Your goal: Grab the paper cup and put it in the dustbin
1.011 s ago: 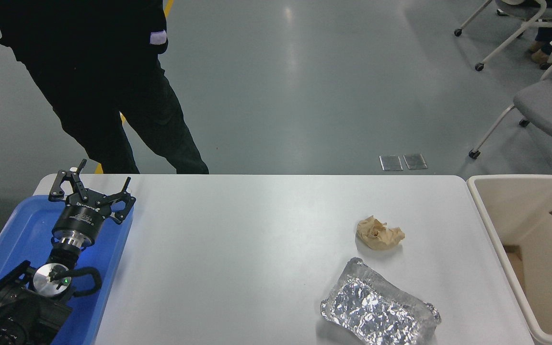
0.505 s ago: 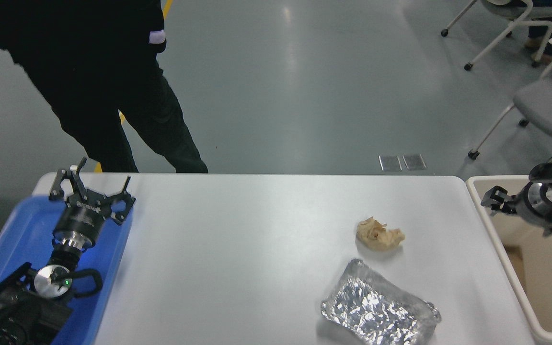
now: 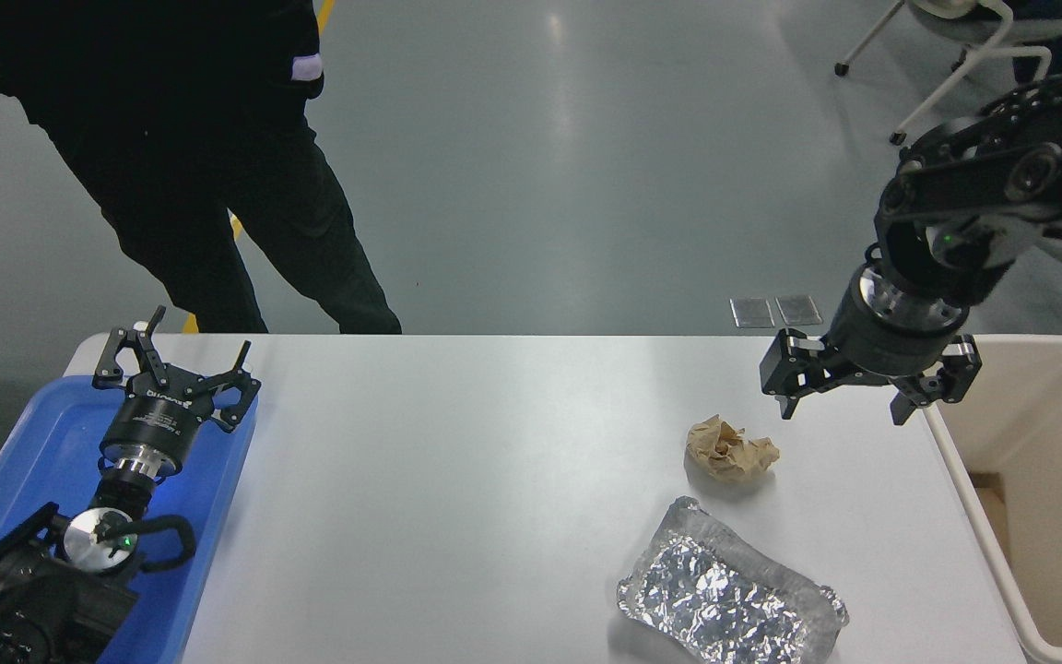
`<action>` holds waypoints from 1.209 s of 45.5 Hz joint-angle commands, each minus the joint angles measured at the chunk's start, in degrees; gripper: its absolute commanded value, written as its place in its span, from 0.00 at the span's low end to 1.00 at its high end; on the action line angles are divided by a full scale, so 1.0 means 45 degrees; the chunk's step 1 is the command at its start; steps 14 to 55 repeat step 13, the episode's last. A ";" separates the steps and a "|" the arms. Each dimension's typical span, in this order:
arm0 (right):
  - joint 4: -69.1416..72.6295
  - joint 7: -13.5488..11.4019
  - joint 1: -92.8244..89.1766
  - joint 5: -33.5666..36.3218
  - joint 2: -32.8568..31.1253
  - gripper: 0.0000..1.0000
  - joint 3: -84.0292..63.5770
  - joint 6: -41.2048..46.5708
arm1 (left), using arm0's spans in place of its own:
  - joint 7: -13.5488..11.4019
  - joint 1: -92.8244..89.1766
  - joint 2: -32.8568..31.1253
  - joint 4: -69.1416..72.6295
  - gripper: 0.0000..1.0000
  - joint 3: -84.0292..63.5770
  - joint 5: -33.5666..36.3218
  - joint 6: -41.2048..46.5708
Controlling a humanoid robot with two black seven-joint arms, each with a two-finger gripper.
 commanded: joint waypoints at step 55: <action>0.0240 0.0002 0.2069 0.0311 0.0069 1.00 -0.0041 0.0620 | 0.0036 -0.0007 0.0000 0.0000 0.99 0.0000 0.0017 0.0000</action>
